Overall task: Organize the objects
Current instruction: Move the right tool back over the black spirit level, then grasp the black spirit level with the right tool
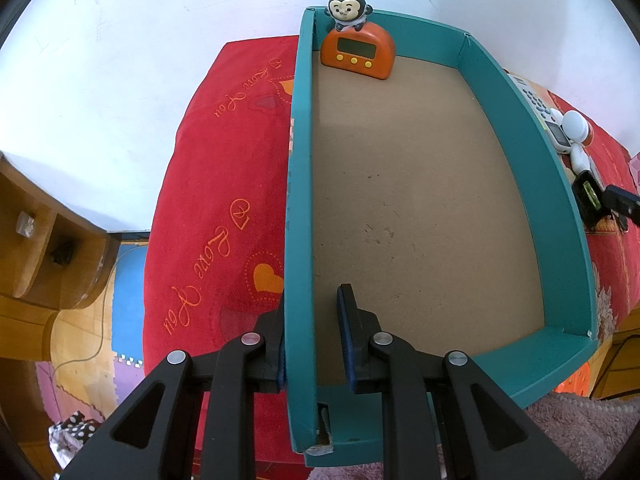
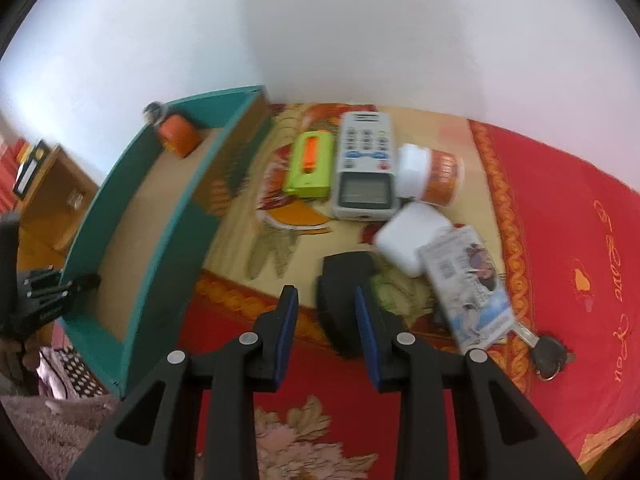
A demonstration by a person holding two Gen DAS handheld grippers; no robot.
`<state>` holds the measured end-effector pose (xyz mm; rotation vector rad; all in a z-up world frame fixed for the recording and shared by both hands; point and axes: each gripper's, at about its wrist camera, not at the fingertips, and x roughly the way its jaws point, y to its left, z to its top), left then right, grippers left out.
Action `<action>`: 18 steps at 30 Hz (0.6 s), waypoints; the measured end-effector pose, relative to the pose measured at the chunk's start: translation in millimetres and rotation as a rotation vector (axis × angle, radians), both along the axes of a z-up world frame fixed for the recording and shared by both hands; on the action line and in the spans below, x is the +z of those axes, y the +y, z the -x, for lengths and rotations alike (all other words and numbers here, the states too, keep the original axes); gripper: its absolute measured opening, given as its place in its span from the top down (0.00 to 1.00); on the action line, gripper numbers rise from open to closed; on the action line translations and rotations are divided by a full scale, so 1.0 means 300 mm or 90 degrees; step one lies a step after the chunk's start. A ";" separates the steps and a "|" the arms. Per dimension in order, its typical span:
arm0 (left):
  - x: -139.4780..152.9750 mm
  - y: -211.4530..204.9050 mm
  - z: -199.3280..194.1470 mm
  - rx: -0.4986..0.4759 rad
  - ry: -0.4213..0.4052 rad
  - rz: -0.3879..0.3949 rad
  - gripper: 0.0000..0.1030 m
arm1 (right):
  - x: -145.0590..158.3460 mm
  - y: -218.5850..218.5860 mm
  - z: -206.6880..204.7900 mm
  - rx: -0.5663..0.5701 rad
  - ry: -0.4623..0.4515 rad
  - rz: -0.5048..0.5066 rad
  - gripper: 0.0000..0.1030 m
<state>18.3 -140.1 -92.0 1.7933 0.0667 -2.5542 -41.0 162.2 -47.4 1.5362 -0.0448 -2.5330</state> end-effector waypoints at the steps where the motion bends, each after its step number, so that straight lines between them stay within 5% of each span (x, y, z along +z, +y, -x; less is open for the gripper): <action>1: 0.000 0.000 0.001 0.000 0.000 0.000 0.81 | 0.006 -0.029 -0.010 0.016 0.003 -0.004 0.72; 12: -0.002 0.005 0.002 -0.001 0.002 -0.001 0.81 | -0.017 -0.147 -0.082 0.088 -0.008 0.001 0.72; 18: -0.002 0.011 0.004 -0.007 0.003 0.000 0.81 | 0.062 0.007 -0.050 -0.035 0.051 0.040 0.72</action>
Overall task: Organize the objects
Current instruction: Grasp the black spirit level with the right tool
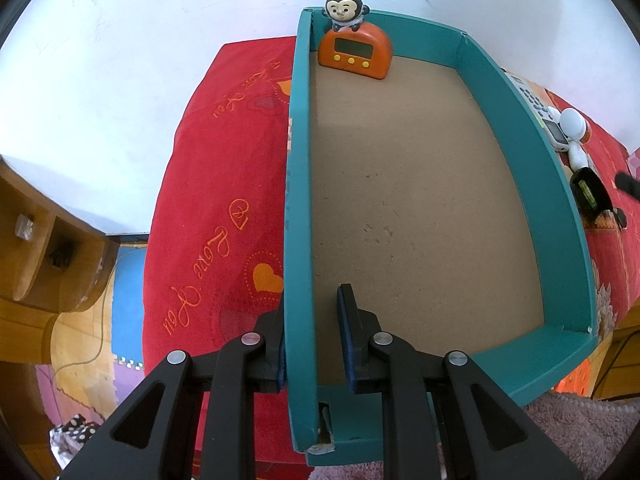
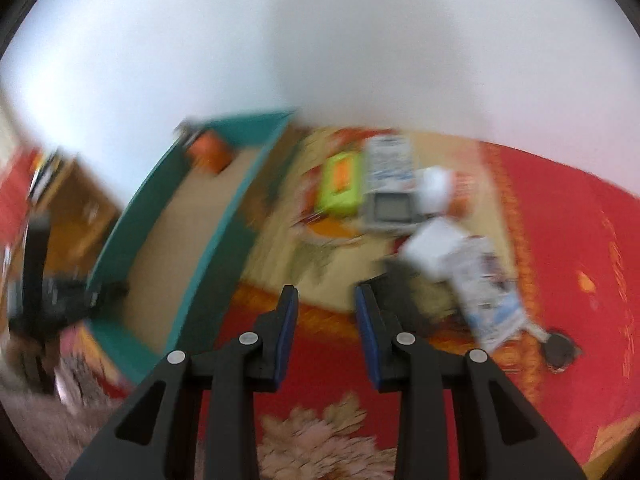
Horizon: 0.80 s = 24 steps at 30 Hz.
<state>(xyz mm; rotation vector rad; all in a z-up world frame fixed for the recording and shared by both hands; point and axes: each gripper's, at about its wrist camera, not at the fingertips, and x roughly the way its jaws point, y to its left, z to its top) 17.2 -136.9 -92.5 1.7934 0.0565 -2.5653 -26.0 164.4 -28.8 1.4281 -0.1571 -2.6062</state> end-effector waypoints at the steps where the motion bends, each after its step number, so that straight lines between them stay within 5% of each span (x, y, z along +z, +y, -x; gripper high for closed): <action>1: 0.001 -0.001 -0.002 -0.001 0.000 0.000 0.81 | -0.001 0.045 0.014 -0.033 0.000 0.001 0.72; 9: 0.004 -0.005 -0.004 -0.004 0.001 -0.002 0.81 | -0.088 0.113 0.064 -0.059 -0.044 -0.048 0.72; 24: 0.004 -0.005 -0.004 -0.003 0.001 -0.004 0.81 | -0.077 -0.137 -0.040 0.083 -0.011 -0.151 0.70</action>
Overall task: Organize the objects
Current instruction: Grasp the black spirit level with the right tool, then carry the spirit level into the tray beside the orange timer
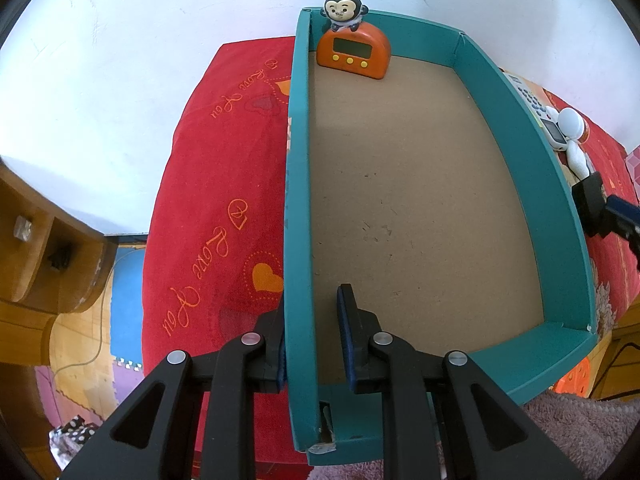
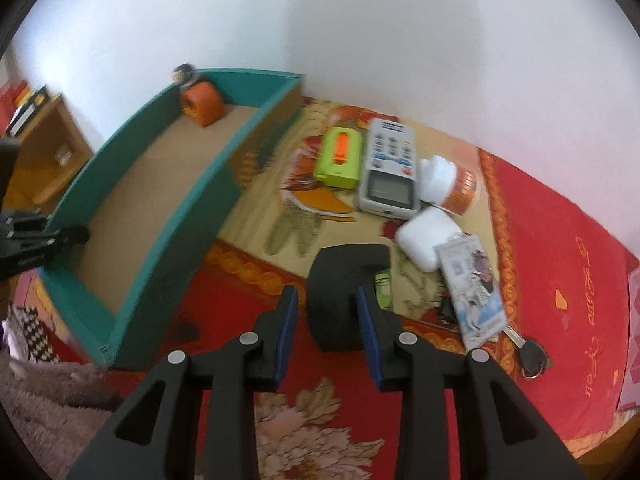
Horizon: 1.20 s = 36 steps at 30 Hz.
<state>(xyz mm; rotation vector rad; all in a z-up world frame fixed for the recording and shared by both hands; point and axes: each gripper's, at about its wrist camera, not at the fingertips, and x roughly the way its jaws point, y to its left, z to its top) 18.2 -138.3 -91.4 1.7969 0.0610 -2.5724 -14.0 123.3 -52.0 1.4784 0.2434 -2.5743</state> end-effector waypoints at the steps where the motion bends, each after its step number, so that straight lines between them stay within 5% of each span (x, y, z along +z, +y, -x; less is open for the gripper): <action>1: 0.000 -0.001 -0.001 0.000 0.000 -0.001 0.81 | -0.002 -0.020 -0.007 0.012 0.000 -0.005 0.70; 9: 0.001 -0.001 -0.002 -0.002 0.001 -0.001 0.81 | -0.043 -0.117 -0.032 0.056 -0.011 -0.018 0.70; 16: 0.001 0.000 0.000 -0.001 0.001 -0.003 0.81 | 0.006 -0.099 -0.043 0.031 -0.014 0.035 0.64; 24: 0.001 -0.001 0.001 -0.002 0.001 -0.006 0.81 | -0.054 -0.120 0.004 0.064 -0.061 -0.061 0.63; 36: 0.001 -0.002 0.004 -0.003 0.000 -0.007 0.81 | -0.094 -0.035 0.052 0.017 -0.098 0.010 0.60</action>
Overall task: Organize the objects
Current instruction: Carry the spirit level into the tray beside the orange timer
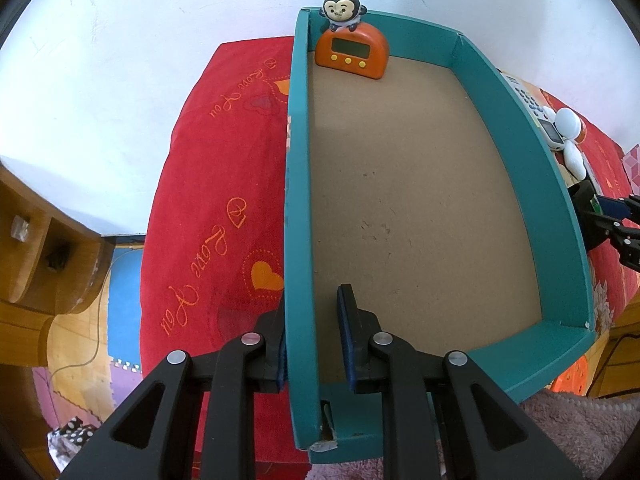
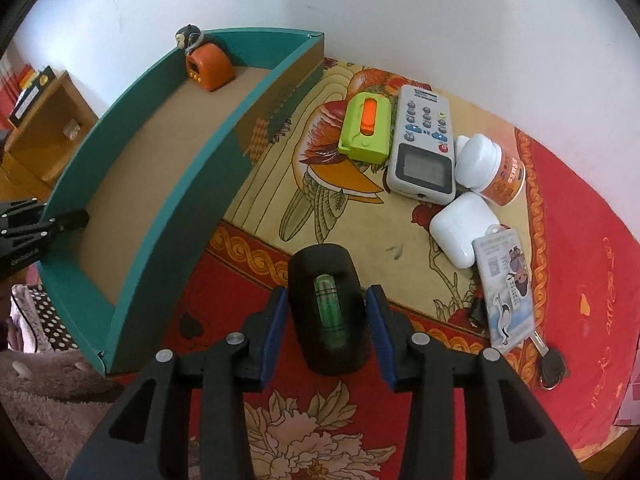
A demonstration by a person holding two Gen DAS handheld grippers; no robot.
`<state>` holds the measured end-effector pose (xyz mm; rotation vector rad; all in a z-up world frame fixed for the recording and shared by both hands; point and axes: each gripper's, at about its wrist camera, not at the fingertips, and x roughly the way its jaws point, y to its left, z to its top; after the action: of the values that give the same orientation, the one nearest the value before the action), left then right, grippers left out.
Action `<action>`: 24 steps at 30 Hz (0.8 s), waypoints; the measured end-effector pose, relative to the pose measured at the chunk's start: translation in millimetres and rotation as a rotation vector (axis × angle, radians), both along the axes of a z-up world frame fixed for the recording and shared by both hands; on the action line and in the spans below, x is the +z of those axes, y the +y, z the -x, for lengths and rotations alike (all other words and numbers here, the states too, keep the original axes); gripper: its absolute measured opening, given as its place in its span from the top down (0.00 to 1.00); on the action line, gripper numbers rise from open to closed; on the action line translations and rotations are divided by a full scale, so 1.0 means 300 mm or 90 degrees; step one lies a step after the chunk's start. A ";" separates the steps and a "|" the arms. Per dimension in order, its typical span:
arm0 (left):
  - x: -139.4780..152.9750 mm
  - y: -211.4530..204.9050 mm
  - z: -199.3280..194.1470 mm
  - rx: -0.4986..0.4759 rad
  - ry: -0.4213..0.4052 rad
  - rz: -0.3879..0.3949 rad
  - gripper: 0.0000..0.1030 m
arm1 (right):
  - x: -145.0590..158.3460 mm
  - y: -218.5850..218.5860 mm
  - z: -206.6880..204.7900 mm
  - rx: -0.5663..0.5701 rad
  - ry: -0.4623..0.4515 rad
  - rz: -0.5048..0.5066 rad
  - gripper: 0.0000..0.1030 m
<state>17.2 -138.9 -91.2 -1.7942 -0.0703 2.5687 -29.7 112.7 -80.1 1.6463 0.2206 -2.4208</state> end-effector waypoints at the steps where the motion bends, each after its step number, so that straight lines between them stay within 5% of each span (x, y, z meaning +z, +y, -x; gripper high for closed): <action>1: 0.001 0.000 0.000 -0.001 0.000 0.000 0.81 | -0.006 0.001 0.000 0.004 -0.004 -0.001 0.60; 12: 0.002 -0.001 -0.003 -0.002 0.000 -0.001 0.81 | -0.027 -0.005 -0.003 0.003 -0.014 -0.004 0.61; 24: 0.003 -0.003 -0.004 -0.001 0.000 -0.003 0.81 | 0.176 -0.084 0.059 0.051 0.072 0.011 0.61</action>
<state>18.3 -139.7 -90.3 -1.7925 -0.0735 2.5650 -47.4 87.5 -27.3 1.4660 0.2760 -2.4501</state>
